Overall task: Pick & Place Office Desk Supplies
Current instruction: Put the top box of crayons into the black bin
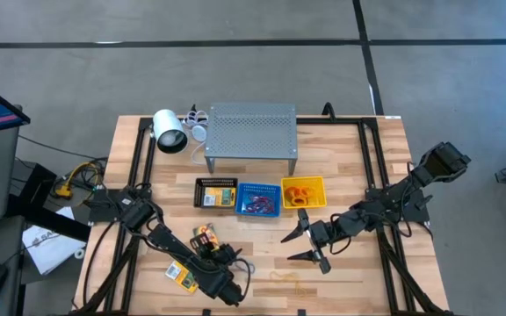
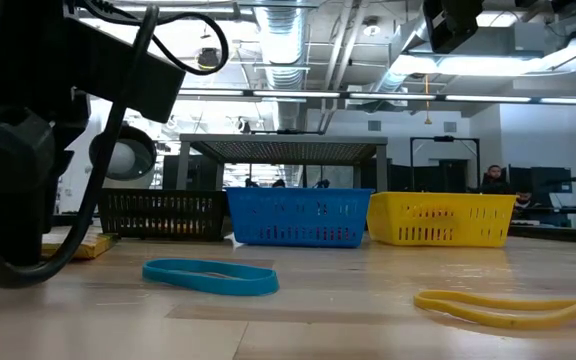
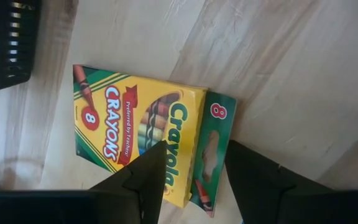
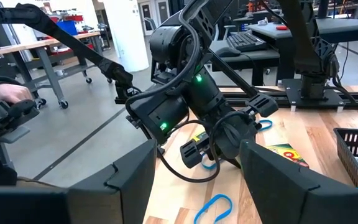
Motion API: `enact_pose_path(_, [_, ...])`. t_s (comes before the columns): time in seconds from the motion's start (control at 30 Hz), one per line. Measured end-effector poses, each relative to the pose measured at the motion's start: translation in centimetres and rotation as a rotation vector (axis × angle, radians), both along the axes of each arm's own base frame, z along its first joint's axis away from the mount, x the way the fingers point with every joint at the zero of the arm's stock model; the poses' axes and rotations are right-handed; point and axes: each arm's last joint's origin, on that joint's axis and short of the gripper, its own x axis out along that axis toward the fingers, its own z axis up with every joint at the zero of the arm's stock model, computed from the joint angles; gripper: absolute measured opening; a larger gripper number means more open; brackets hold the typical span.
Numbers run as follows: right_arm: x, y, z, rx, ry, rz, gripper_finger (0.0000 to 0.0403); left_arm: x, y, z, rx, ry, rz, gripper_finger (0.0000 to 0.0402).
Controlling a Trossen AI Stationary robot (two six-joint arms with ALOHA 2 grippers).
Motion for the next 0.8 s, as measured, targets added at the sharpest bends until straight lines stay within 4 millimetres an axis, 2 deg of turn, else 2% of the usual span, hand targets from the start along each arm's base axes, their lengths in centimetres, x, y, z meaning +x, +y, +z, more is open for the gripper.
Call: enact_pose_path(0.8, [-0.01,0.00,-0.08,-0.007,0.006,0.000,0.0227,0.23,-0.14,-0.10,-0.007,-0.045,0.019,0.0144])
